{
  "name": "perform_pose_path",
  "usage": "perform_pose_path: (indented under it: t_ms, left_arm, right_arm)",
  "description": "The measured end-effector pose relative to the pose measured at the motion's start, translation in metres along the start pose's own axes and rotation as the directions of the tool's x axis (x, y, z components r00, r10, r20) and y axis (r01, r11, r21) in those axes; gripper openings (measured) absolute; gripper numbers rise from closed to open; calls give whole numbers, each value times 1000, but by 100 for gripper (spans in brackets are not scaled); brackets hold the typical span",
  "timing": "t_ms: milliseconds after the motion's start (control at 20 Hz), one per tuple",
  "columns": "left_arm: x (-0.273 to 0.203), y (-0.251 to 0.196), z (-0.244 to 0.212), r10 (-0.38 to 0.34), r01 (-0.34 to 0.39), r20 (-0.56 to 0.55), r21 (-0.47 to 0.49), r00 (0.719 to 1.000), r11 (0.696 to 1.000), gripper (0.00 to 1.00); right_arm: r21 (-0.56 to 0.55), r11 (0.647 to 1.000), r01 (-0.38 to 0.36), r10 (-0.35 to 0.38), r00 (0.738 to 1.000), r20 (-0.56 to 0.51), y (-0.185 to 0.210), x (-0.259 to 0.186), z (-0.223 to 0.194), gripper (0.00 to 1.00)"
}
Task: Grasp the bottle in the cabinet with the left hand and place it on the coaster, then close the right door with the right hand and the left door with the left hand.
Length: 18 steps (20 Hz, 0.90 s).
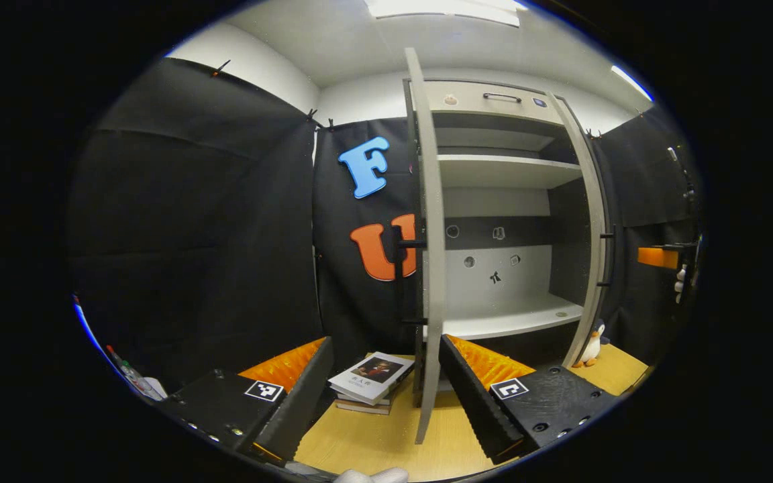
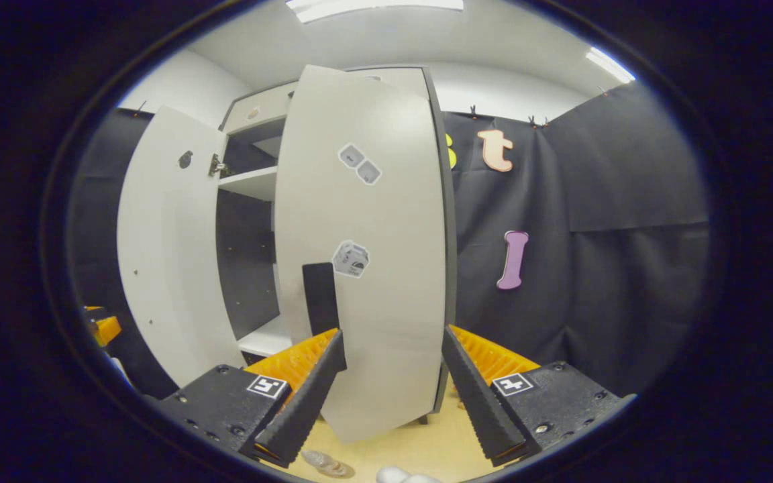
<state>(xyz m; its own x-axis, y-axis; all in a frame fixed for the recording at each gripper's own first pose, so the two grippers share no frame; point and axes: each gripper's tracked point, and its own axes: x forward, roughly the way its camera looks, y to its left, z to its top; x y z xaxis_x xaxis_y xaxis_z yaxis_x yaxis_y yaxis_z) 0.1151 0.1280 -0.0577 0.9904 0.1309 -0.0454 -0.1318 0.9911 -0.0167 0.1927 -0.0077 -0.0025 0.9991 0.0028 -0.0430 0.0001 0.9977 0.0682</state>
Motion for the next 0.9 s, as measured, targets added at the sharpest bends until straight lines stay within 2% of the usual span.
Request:
perform_pose_path:
  t_ms: [200,400,600,700,900]
  left_arm:
    - [34,34,5,35,-35,12,25,999,999,96]
    - [73,52,8,43,-43,5,9,999,999,96]
    - [101,48,18,14,-14,25,17,1000,1000,96]
    - [107,38,24,-22,21,38,15,999,1000,96]
    - [107,35,22,-40,39,50,28,998,999,93]
  right_arm:
    - [7,1000,-1,1,999,-33,11,-27,-21,94]
    - [18,1000,18,-16,997,-78,12,-52,-41,94]
    - [23,999,46,-44,993,-110,7,-68,-51,94]
    - [24,998,60,-57,992,-113,3,-72,-51,96]
    - [20,997,75,-73,991,-111,-2,-74,-50,96]
